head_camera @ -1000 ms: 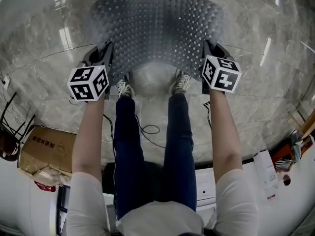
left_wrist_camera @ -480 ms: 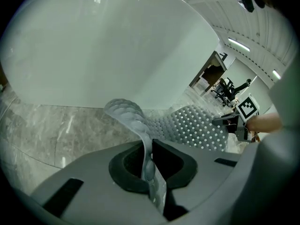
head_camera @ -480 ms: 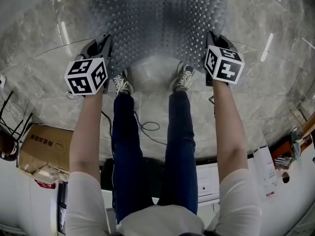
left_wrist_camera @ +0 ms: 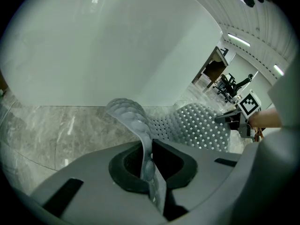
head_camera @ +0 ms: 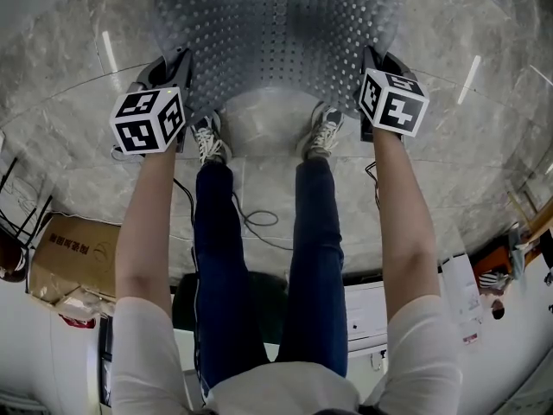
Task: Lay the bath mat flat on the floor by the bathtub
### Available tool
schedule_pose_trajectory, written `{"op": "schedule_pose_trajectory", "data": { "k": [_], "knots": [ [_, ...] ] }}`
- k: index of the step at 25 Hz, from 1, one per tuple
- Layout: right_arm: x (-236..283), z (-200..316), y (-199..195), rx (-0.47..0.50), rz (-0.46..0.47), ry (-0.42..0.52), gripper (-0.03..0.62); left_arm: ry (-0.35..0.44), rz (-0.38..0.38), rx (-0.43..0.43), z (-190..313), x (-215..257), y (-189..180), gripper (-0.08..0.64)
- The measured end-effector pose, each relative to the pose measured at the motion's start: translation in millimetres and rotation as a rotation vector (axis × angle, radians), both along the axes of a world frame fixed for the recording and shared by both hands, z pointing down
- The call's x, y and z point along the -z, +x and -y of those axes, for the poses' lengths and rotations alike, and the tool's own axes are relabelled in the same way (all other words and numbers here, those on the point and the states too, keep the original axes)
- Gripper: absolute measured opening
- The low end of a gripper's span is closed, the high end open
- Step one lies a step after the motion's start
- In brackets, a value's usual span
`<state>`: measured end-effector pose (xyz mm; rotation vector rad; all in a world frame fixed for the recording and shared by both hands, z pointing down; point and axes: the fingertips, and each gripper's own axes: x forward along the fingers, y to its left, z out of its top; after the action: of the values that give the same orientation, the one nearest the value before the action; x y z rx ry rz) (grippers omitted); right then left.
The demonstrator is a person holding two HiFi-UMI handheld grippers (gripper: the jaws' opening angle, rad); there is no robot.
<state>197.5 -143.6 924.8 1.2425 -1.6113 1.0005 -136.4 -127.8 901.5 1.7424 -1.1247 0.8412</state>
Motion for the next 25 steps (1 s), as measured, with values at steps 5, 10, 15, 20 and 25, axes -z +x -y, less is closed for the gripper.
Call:
{"op": "schedule_pose_trajectory", "data": {
  "k": [5,10,15,20,25],
  "knots": [
    [-13.3,-1.5,2.5,-0.015,-0.01,-0.015,0.043,-0.008,0.015,-0.007,1.3,-11.1,-5.2,0.044],
    [-28.5,-4.5,12.5,0.01,-0.047,-0.027,0.043,-0.016,0.051,0.004,-3.1,-26.0,-17.2,0.044],
    [-44.9,-6.4,27.9,0.044,-0.105,-0.043,0.043,-0.027,0.09,0.004,-5.4,-41.4,-32.5,0.044],
    [-64.1,-6.2,37.3,0.069,-0.146,-0.056,0.043,-0.037,0.116,0.001,-4.2,-60.0,-41.9,0.044],
    [-83.1,-5.1,45.6,0.083,-0.189,-0.069,0.043,-0.042,0.134,0.011,-5.1,-78.1,-49.6,0.044]
  ]
}}
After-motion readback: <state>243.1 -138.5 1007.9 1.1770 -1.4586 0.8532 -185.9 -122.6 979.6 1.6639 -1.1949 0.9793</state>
